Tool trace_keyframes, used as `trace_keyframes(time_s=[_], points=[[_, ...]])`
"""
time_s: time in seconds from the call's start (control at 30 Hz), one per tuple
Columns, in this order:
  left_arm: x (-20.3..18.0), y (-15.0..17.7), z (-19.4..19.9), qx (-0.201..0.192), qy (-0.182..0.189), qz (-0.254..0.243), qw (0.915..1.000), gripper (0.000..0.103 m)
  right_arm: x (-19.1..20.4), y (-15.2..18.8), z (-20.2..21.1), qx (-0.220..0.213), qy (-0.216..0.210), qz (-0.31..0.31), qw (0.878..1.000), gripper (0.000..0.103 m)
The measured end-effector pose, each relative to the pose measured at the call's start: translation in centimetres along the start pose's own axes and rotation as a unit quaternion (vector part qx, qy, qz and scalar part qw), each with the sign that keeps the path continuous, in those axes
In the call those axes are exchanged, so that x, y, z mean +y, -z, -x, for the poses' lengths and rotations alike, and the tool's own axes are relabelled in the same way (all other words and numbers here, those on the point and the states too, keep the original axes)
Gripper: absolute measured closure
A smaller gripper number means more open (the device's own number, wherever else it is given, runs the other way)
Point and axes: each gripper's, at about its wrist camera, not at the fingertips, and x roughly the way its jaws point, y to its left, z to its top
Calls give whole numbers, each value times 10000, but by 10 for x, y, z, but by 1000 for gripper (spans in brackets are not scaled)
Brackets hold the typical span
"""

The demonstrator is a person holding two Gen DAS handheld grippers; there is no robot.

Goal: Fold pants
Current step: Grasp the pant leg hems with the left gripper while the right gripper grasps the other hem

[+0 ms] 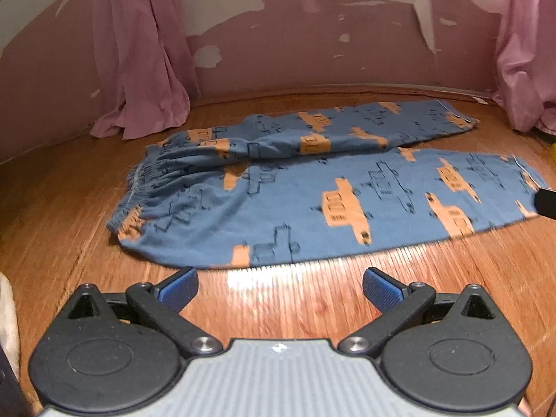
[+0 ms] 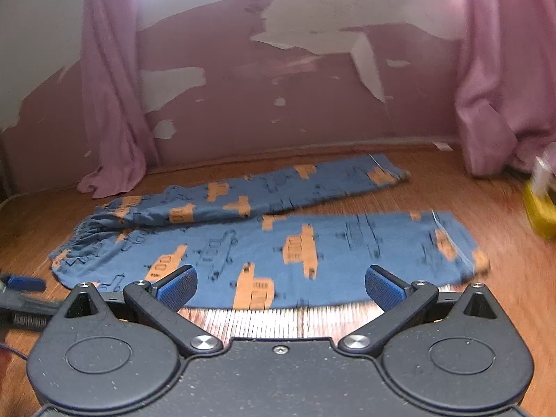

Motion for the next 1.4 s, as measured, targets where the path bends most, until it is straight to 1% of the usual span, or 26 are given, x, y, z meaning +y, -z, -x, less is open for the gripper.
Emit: trace_keyframes(time_s=[0.07,0.13,0.2,0.27,0.33,0.4,0.43,0.5,0.57,0.67,0.77,0.8,0.83,0.87,0.9,1.0,1.03,1.07,1.1,1.13,1.17,1.23,1.27,1.3,1.33,1.4], points=[[7,-26,-3,66,4,-241,9997,0,-11,-20,-1,-71,-285,261,9992,0],[20,-59,0,-104,-98,-489,9987,0,-25,-44,-4,-125,-600,517,9968,0],[38,-92,1,-343,-191,-541,9978,0,-39,-70,-16,-66,-810,770,9937,0],[54,-127,-9,-390,-232,-704,9965,0,-54,-98,-38,65,-963,908,9912,0],[66,-161,-28,-375,-260,-833,9955,0,-65,-125,-71,263,-1068,1040,9885,0],[76,-188,-52,-391,-81,-859,9955,0,-69,-145,-111,458,-1165,1350,9829,0],[82,-202,-70,-341,120,-843,9958,0,-71,-156,-138,644,-1304,1486,9781,0],[88,-216,-102,-157,415,-823,9956,0,-75,-167,-185,1007,-1711,1555,9677,0],[92,-221,-128,-44,667,-842,9942,0,-75,-178,-233,1275,-2061,1700,9552,0],[93,-224,-172,165,1069,-978,9893,0,-61,-190,-292,1564,-2290,2257,9339,1],[89,-223,-213,406,1312,-1182,9834,3,-47,-195,-339,1640,-2502,2833,9112,2],[87,-223,-223,439,1377,-1307,9808,5,-45,-196,-353,1713,-2544,2909,9063,4],[84,-221,-234,499,1374,-1454,9785,7,-44,-197,-367,1792,-2568,2957,9025,9],[83,-220,-241,559,1364,-1543,9770,13,-44,-197,-379,1862,-2560,2986,9003,12],[83,-218,-249,631,1411,-1601,9749,17,-44,-198,-390,1903,-2539,3003,8996,13],[87,-216,-263,801,1543,-1496,9734,25,-46,-197,-411,1933,-2530,3048,8976,17],[88,-215,-266,832,1576,-1421,9737,27,-49,-196,-416,1978,-2588,3035,8954,19],[89,-214,-270,886,1609,-1347,9737,34,-50,-195,-420,2024,-2637,3035,8930,21],[90,-213,-273,954,1632,-1316,9731,45,-52,-193,-423,2076,-2666,3049,8904,22],[89,-212,-275,1049,1643,-1315,9720,50,-53,-191,-425,2117,-2677,3074,8882,26],[88,-213,-277,1083,1612,-1386,9711,51,-54,-189,-427,2138,-2677,3116,8863,28],[79,-213,-276,1088,1580,-1710,9664,60,-57,-188,-426,2069,-2711,3141,8860,27],[76,-213,-275,1120,1573,-1772,9650,63,-58,-187,-425,2072,-2730,3123,8860,27],[74,-215,-275,1165,1564,-1789,9643,71,-59,-187,-425,2064,-2735,3135,8856,27],[71,-216,-275,1183,1530,-1773,9650,87,-59,-187,-424,2043,-2714,3176,8853,29],[65,-217,-274,1225,1378,-1685,9683,96,-57,-185,-422,1963,-2597,3208,8894,37]])
